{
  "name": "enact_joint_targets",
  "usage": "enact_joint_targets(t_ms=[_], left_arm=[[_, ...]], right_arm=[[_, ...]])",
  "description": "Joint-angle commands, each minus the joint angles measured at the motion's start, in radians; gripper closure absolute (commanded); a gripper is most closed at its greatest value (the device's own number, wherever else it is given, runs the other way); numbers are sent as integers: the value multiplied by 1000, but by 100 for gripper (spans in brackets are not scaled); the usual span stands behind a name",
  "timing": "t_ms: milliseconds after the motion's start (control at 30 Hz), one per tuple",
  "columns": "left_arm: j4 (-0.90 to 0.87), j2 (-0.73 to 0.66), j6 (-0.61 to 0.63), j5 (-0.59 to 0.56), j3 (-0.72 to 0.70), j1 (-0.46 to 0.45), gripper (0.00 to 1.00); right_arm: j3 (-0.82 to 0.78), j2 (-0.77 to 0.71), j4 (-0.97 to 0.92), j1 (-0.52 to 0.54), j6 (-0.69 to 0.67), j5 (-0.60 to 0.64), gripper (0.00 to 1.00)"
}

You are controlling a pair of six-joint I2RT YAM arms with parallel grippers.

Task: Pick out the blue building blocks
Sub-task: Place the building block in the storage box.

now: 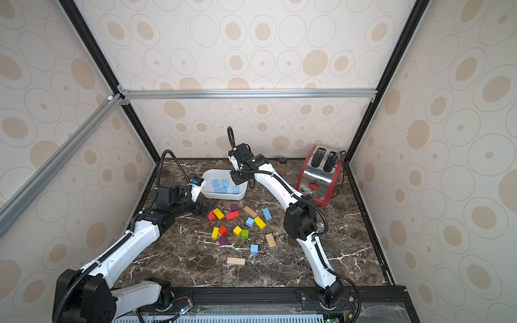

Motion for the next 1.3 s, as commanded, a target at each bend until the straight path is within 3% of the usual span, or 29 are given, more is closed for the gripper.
enact_joint_targets(t_ms=[0,967,1267], left_arm=[[47,19,-12,0,3,9,1],[25,78,10,-11,30,9,1],[6,77,18,-23,40,10,1]], right_arm=[[38,49,18,9,-28,37,100],[150,290,168,-4,-50,143,100],[164,316,168,-3,-42,125,90]])
